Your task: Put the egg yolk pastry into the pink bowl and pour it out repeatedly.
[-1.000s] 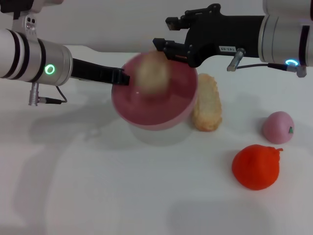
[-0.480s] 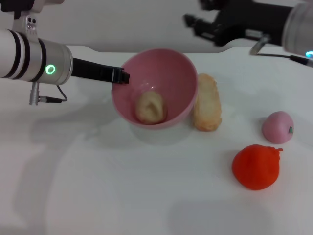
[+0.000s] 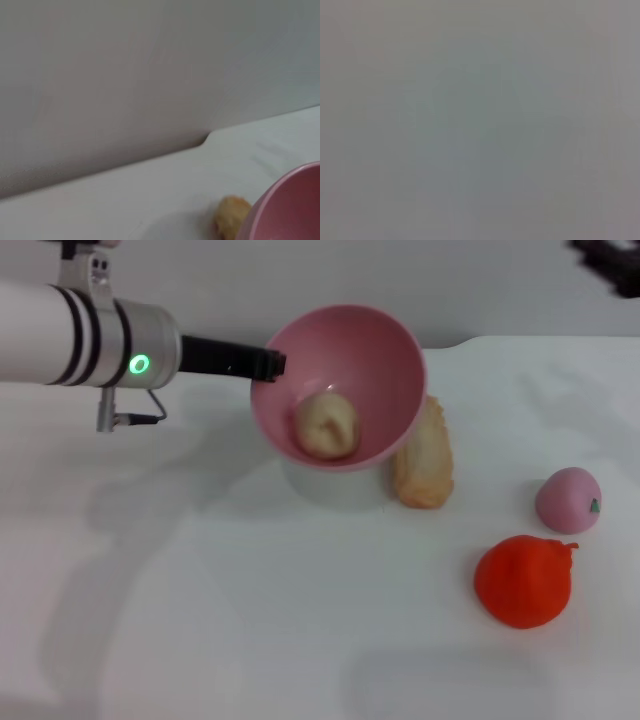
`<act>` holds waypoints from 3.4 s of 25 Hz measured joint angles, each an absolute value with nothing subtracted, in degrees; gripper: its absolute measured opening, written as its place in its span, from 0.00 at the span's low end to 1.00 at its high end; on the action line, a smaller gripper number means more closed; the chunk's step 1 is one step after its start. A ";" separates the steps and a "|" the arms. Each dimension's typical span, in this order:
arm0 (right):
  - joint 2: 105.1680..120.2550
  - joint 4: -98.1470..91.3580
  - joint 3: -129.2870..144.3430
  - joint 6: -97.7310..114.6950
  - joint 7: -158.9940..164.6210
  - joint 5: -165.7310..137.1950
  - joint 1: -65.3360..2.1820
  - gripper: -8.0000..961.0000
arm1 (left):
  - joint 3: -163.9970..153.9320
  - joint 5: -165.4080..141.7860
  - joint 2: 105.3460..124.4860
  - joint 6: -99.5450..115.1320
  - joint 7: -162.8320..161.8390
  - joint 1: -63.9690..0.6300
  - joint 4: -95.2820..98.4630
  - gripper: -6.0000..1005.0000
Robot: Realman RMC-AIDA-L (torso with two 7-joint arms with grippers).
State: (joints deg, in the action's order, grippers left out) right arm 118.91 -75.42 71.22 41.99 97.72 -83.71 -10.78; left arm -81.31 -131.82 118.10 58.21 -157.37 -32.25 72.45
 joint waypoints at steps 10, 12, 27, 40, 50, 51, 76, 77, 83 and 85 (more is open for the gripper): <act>118.78 -47.62 58.31 71.64 54.21 -35.20 -7.44 0.48 | -100.23 -123.15 118.38 31.20 -146.15 -31.10 69.58 0.05; 118.78 -44.59 56.53 73.80 54.01 -35.06 -7.66 0.48 | -103.56 -122.94 118.37 26.92 -144.90 -31.13 69.36 0.05; 118.79 -36.37 50.86 77.28 53.72 -37.26 -7.16 0.48 | -126.43 -123.51 118.48 -8.33 -132.34 -28.82 65.77 0.05; 118.90 -35.34 50.86 78.89 54.47 -37.78 -9.55 0.48 | -134.37 -125.99 118.68 -25.92 -127.19 -30.14 59.25 0.05; 118.77 -34.13 50.75 79.72 54.52 -37.90 -10.95 0.48 | -134.37 -128.03 118.82 -34.86 -123.16 -31.63 54.93 0.05; 118.77 -34.12 50.74 79.80 54.52 -37.91 -10.96 0.48 | -134.37 -128.03 118.82 -34.86 -123.16 -31.63 54.93 0.05; 118.92 -34.10 50.71 81.14 54.68 -37.98 -11.16 0.48 | -134.06 -127.53 119.00 -41.82 -109.91 -30.98 53.08 0.05; 118.92 -34.10 50.71 81.16 54.68 -37.98 -11.16 0.48 | -134.07 -127.52 119.01 -42.05 -109.90 -30.90 53.07 0.05; 119.00 -34.10 50.86 81.21 54.82 -37.98 -11.22 0.48 | -134.00 -127.52 119.00 -42.05 -110.72 -31.04 52.31 0.05; 119.00 -34.00 50.95 81.22 54.87 -37.98 -11.31 0.48 | -133.96 -127.45 119.00 -41.97 -110.85 -31.16 52.15 0.05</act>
State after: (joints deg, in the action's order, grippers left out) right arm 119.00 -34.00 50.95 81.22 54.87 -37.98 -11.31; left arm -133.96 -127.45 119.00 -41.97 -110.85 -31.16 52.15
